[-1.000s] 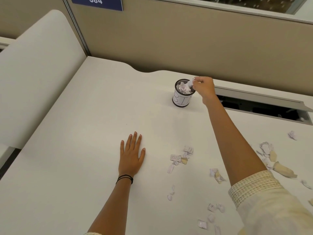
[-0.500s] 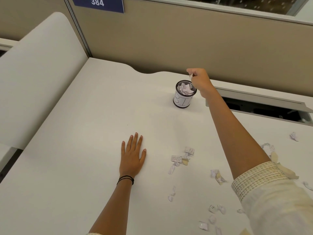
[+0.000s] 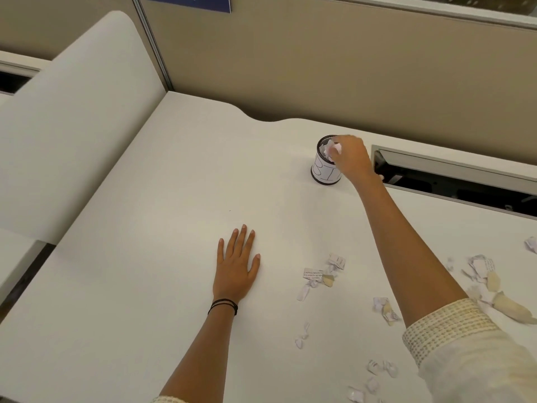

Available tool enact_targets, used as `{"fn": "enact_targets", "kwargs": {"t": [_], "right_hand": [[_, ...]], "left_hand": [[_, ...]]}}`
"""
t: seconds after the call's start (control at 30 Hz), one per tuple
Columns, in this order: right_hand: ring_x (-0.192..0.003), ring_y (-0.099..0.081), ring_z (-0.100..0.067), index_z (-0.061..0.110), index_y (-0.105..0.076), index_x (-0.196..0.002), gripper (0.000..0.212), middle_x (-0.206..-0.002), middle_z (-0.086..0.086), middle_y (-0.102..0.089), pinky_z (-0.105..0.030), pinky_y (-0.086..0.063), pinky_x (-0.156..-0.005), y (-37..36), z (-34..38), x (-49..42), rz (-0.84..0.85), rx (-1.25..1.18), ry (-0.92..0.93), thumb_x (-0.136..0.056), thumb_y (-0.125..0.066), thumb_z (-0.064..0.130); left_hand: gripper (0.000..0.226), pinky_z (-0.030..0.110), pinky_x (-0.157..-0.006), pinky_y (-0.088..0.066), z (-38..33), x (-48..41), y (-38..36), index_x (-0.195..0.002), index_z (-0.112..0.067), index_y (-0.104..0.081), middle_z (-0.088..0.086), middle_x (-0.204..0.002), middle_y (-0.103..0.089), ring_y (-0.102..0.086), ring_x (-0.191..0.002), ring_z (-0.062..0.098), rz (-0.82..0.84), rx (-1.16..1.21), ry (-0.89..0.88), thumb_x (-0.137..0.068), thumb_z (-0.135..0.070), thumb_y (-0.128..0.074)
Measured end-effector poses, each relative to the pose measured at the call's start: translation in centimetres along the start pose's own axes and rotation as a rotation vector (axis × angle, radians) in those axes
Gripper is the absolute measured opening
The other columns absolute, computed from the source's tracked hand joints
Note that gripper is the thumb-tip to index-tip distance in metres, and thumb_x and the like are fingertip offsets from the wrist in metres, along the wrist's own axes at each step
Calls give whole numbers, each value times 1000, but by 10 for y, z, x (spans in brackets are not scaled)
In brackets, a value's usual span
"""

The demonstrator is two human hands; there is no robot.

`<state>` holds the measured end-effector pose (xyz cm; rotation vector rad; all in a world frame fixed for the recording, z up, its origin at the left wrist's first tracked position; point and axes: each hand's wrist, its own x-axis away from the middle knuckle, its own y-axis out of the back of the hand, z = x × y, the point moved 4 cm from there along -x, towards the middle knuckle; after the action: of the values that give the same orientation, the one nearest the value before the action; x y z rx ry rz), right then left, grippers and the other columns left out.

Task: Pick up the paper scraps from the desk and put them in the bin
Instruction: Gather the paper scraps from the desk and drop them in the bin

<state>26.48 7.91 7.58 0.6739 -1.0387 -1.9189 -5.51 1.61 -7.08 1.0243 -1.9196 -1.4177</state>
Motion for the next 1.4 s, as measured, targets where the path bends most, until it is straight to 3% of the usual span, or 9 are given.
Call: {"fn": "enact_targets", "kwargs": {"t": [0.1, 0.17, 0.27, 0.43, 0.63, 0.8, 0.93, 1.1, 1.4], "right_hand": [[-112, -48, -37, 5, -52, -105, 33, -117, -24, -52, -44, -38, -92, -30, -6, 5, 289, 170, 4, -96, -39, 33], [-136, -26, -40, 9, -39, -133, 48, -145, -18, -35, -51, -14, -113, -42, -10, 4, 382, 278, -15, -97, -35, 40], [-141, -17, -39, 6, -32, -139, 58, -149, -19, -30, -50, 4, -115, -44, -7, -4, 454, 373, -61, -97, -31, 46], [-141, -19, -34, 2, -27, -142, 71, -153, -18, -20, -44, -15, -117, -43, -4, -22, 620, 374, -156, -95, -27, 55], [-146, -2, -24, 22, -13, -148, 80, -158, 2, -4, -42, -7, -118, -42, -13, -33, 752, 293, -326, -86, -25, 71], [-139, -25, -29, 16, -36, -140, 68, -151, -5, -29, -42, -23, -113, -39, -14, -45, 688, 339, -238, -90, -28, 62], [-96, -52, -31, 0, -59, -91, 40, -101, -17, -58, -33, -38, -81, -21, -9, -31, 440, 176, -28, -97, -37, 33], [-133, -37, -23, 8, -57, -123, 31, -142, -10, -43, -20, -26, -101, 8, -20, 38, 103, -145, 81, -95, -48, 18], [-138, -31, -15, 24, -43, -136, 51, -150, 0, -33, -23, -22, -110, -42, -78, 198, 489, -212, -99, -88, -60, 28]], "left_hand": [[57, 42, -116, -2, 1, 0, 0, -150, -22, -20, -3, -157, -13, -8, -144, 13, 1, -1, -1, -96, -40, -24], [57, 42, -116, -3, 0, 0, 0, -150, -22, -21, -3, -157, -14, -10, -144, 14, -4, -1, -3, -96, -40, -24], [57, 43, -116, -4, 0, 0, 0, -150, -22, -21, -3, -157, -14, -10, -144, 15, -2, 0, -1, -96, -40, -24], [57, 43, -116, -5, 0, 0, -1, -150, -23, -19, -4, -158, -12, -7, -145, 13, 1, 2, 5, -96, -40, -25], [56, 44, -116, -5, 0, 1, -1, -150, -23, -19, -4, -158, -11, -6, -145, 14, 11, -3, 11, -97, -39, -26], [56, 43, -116, -4, 0, 0, 0, -150, -23, -20, -4, -158, -12, -7, -145, 14, 17, 7, 10, -96, -39, -26], [57, 43, -116, -4, 0, 0, 0, -150, -23, -20, -4, -158, -11, -8, -145, 14, 21, 3, 10, -96, -40, -25], [57, 43, -117, -4, 2, 0, -1, -150, -22, -21, -3, -158, -14, -10, -145, 14, 21, -6, 11, -96, -41, -23], [58, 43, -116, -4, 1, 0, 0, -149, -20, -23, 0, -157, -17, -13, -144, 16, 2, 9, 4, -95, -42, -22]]}}
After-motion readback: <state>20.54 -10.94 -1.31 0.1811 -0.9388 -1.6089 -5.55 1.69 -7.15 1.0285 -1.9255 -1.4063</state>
